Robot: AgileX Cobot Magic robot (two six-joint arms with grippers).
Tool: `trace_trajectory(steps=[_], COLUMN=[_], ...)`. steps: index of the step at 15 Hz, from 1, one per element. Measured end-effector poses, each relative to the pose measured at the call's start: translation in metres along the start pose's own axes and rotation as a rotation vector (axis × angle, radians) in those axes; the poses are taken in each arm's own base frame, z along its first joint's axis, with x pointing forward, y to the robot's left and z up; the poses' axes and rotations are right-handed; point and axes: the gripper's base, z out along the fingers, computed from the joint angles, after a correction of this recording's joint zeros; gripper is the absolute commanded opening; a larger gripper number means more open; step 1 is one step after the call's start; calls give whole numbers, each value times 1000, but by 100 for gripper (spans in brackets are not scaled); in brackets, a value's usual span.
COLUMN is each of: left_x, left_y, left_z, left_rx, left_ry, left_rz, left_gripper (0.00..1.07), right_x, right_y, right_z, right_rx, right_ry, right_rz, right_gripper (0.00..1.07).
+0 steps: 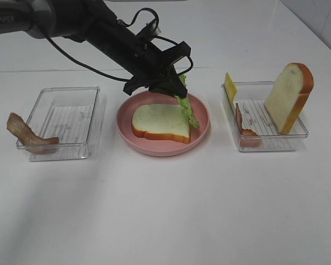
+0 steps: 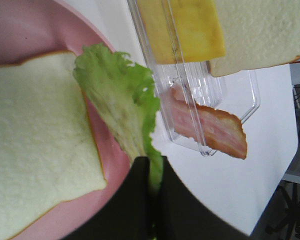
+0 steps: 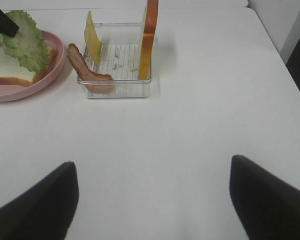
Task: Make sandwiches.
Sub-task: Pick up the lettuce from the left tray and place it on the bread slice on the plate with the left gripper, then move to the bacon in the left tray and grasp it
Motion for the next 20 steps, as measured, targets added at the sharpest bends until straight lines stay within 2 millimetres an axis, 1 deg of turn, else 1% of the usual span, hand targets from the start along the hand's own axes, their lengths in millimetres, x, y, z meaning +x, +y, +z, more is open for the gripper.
trace_trajectory(steps=[2,5,6,7,8,9,10,11,12,14,15,17,18,19,20], left_x=[0,-3,-3,-3,-3,-3,-2,-2,-2,-1,-3,-11,-18,-20,-20], left_y=[7,21,23,26,28,29,30,30,30,29,27,21,19,19,19], left_z=[3,-4,-4,-5,-6,-6,-6,-6,-6,-8,-14,-35,-55,-62,-62], left_rx=[-43,-119,-134,-162,-185,-201,-207,-209,-208,-218,-229,-253,-275,-285,-285], left_ry=[3,3,5,9,15,18,22,24,29,40,43,28,25,32,32], left_rz=[32,65,71,74,83,93,96,97,96,108,124,161,161,153,153], left_gripper=[0,0,0,6,16,31,60,74,80,80,80,80,80,79,79], right_x=[0,0,0,0,0,0,0,0,0,0,0,0,0,0,0], right_y=[0,0,0,0,0,0,0,0,0,0,0,0,0,0,0], right_z=[0,0,0,0,0,0,0,0,0,0,0,0,0,0,0], right_rx=[0,0,0,0,0,0,0,0,0,0,0,0,0,0,0], right_ry=[0,0,0,0,0,0,0,0,0,0,0,0,0,0,0], right_rz=[0,0,0,0,0,0,0,0,0,0,0,0,0,0,0], right_gripper=[78,78,78,78,78,78,78,78,78,78,78,78,78,78,78])
